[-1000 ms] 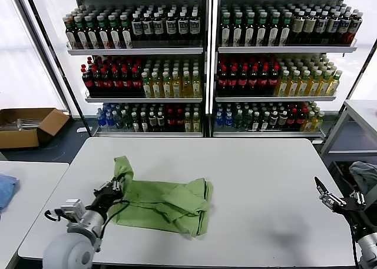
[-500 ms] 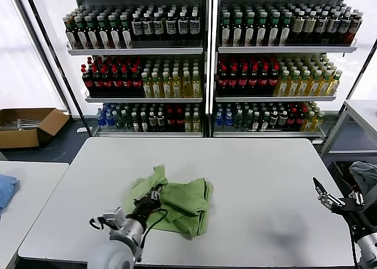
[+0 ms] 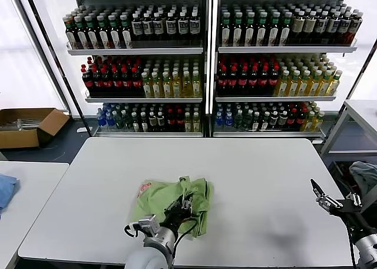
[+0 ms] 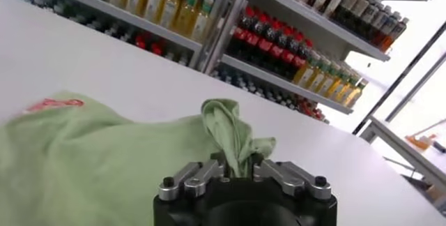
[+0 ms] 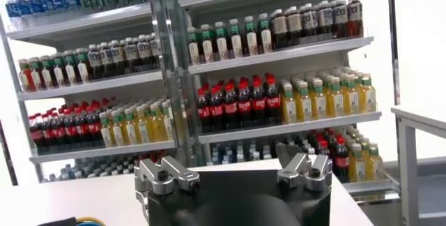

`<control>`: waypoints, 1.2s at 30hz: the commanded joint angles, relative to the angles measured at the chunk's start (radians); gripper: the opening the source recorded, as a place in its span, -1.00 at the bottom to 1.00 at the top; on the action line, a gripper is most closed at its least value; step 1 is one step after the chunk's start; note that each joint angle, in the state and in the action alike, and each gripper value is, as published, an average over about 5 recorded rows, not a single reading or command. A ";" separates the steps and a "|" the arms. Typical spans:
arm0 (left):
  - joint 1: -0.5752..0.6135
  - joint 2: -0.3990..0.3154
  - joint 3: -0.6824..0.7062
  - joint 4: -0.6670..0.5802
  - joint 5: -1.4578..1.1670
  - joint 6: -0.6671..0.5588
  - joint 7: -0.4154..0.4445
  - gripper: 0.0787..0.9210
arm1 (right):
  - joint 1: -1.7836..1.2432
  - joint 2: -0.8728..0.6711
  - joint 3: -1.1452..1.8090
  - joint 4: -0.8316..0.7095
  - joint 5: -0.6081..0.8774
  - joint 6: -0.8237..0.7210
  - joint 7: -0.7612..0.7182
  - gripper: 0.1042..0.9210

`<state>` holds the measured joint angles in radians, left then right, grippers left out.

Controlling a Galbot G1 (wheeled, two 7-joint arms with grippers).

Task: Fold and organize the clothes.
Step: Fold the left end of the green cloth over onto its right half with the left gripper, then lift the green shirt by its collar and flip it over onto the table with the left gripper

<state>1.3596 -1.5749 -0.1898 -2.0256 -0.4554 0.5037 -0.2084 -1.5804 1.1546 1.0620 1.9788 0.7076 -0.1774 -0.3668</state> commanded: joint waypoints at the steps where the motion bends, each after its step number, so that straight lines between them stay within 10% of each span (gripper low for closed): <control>1: 0.005 -0.053 0.075 -0.051 -0.017 -0.004 -0.061 -0.36 | 0.002 0.004 -0.003 0.006 0.000 -0.001 -0.001 0.76; 10: -0.014 0.026 -0.084 -0.198 -0.108 0.023 -0.051 0.26 | -0.005 0.017 -0.008 0.018 -0.002 0.000 -0.004 0.76; 21: -0.013 0.361 -0.439 0.065 0.013 -0.024 0.121 0.76 | -0.019 0.042 -0.048 0.026 -0.039 0.015 -0.022 0.76; 36: -0.021 0.260 -0.354 0.145 0.075 -0.030 0.145 0.77 | -0.016 0.033 -0.046 0.024 -0.035 0.009 -0.020 0.76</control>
<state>1.3434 -1.3119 -0.5212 -1.9387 -0.4176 0.4792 -0.0932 -1.5964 1.1872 1.0204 2.0048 0.6771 -0.1686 -0.3863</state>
